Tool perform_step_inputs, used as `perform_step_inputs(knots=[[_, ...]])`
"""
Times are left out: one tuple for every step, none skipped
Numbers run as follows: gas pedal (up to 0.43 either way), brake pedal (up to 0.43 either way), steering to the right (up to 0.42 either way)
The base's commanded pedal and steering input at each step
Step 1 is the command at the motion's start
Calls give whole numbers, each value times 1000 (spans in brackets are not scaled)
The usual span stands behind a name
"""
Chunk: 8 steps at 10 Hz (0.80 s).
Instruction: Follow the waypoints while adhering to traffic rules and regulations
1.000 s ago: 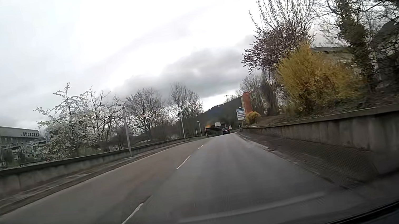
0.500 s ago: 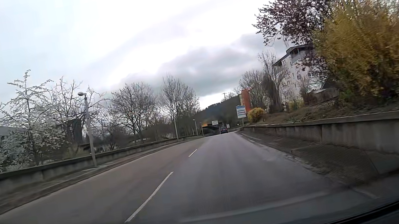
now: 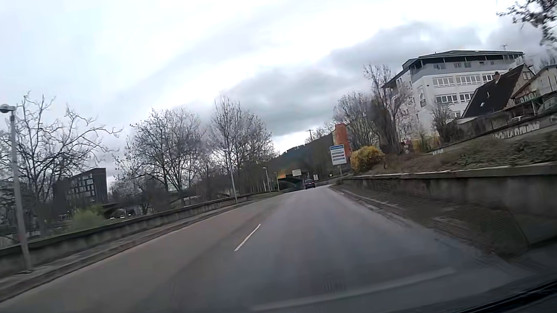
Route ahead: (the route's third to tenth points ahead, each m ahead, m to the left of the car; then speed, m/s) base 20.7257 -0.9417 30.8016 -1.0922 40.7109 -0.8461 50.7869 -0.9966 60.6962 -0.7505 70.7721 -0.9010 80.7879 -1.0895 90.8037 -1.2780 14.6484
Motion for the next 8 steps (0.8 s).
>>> perform_step_inputs(knots=[[189, 0, 7], [189, 0, 7], [177, 0, 8], [177, 0, 8], [177, 0, 8], [177, 0, 8], [177, 0, 8], [177, 0, 8]])
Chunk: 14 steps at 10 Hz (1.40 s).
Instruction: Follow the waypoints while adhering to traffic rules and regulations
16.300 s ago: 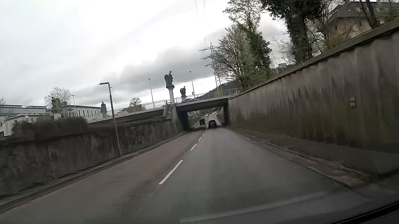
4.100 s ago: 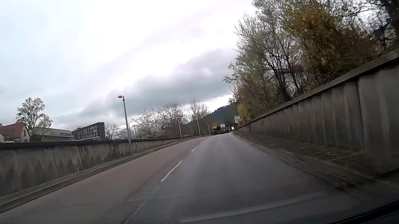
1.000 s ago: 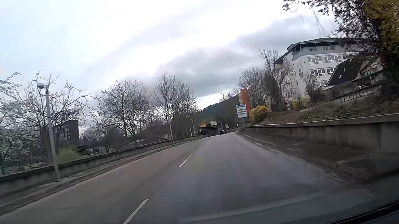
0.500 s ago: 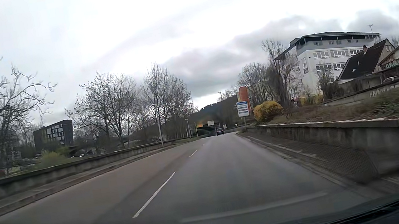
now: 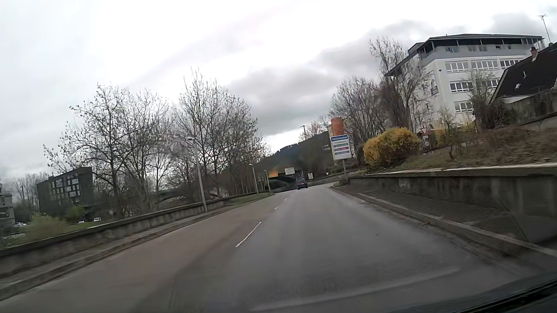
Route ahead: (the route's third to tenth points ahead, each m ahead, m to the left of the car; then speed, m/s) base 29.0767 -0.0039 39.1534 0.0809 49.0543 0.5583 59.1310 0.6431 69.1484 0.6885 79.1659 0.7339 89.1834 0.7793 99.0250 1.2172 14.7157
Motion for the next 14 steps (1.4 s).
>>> perform_step_inputs(knots=[[177, 0, 7], [177, 0, 8], [177, 0, 8], [177, 0, 8], [177, 0, 7], [177, 0, 7], [177, 0, 8], [177, 0, 7], [177, 0, 8], [177, 0, 7], [177, 0, 6], [177, 0, 6], [177, 0, 5], [177, 0, 4]])
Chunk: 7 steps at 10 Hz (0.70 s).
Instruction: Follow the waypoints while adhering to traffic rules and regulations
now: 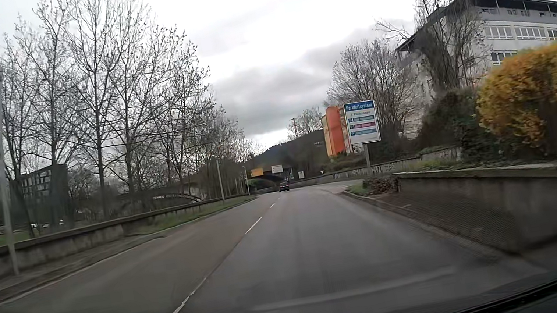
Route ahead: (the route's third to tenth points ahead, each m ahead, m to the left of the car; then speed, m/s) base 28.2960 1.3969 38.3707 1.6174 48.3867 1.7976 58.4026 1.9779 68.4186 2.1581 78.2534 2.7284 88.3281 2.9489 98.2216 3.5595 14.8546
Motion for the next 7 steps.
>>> perform_step_inputs(knots=[[177, 0, 4], [177, 0, 4], [177, 0, 3], [177, 0, 3], [177, 0, 3], [177, 0, 2], [177, 0, 2]])
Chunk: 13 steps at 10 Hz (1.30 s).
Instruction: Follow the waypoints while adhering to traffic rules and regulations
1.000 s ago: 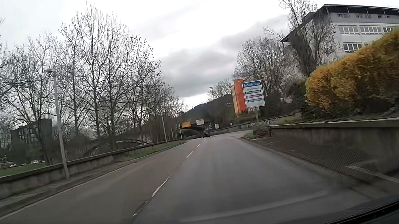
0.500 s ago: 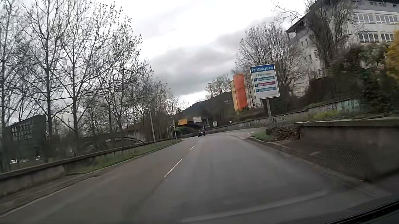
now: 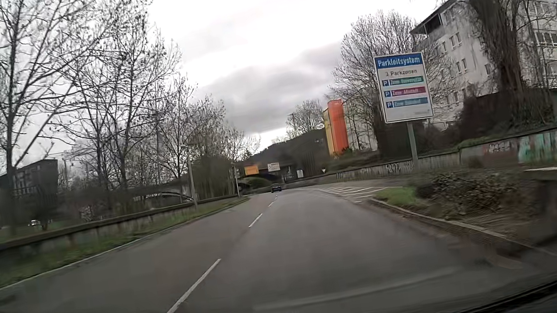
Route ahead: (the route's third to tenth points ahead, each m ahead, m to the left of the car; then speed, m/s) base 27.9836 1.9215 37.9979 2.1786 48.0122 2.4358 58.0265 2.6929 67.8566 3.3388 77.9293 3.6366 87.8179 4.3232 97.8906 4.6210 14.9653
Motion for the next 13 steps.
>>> perform_step_inputs(knots=[[177, 0, 2], [177, 0, 1], [177, 0, 2], [177, 0, 1], [177, 0, 1], [177, 0, 0], [169, 0, 0], [169, 0, 0], [169, 0, 0], [169, 0, 0], [169, 0, 0], [157, 0, 0], [157, 0, 0]])
